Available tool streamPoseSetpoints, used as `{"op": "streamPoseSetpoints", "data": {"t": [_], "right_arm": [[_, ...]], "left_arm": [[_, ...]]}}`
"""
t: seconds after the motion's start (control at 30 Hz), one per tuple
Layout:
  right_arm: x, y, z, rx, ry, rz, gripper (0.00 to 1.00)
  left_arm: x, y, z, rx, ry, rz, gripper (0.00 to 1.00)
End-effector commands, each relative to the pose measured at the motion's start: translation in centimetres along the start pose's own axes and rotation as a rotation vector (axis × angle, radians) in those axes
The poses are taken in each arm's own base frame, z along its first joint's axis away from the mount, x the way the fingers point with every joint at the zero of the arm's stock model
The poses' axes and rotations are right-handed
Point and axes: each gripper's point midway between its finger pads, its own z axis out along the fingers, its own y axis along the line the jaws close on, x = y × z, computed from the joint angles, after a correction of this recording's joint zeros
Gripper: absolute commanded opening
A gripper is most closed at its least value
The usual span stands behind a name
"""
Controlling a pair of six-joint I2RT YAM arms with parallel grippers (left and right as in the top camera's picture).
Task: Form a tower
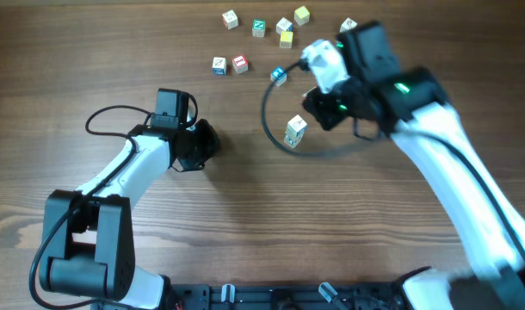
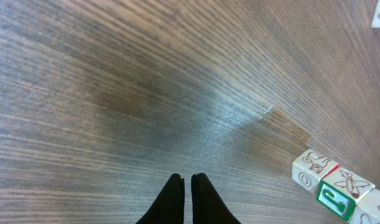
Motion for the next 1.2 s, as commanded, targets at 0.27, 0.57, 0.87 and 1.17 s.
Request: {"op": "streamPoseSetpoints", "data": {"t": [0.27, 0.57, 0.87, 1.17], "right_arm": [[2.9, 2.3, 7.0, -0.032, -0.007, -0.043, 0.05], [4.4, 1.9, 10.0, -0.013, 0.072, -0.047, 0.05], [4.7, 1.1, 10.5, 0.031, 0.086, -0.054, 0.05], [5.0, 0.3, 10.7, 0.045, 0.093, -0.063, 0.05]], "left_arm": [[-0.3, 0.4, 0.2, -0.016, -0.009, -0.011, 0.09], [-0.2, 0.4, 0.2, -0.017, -0.009, -0.011, 0.11], [-0.2, 0.4, 0.2, -0.017, -0.009, -0.011, 0.12], [-0.2, 0.4, 0.2, -0.016, -0.009, -0.011, 0.11]]}}
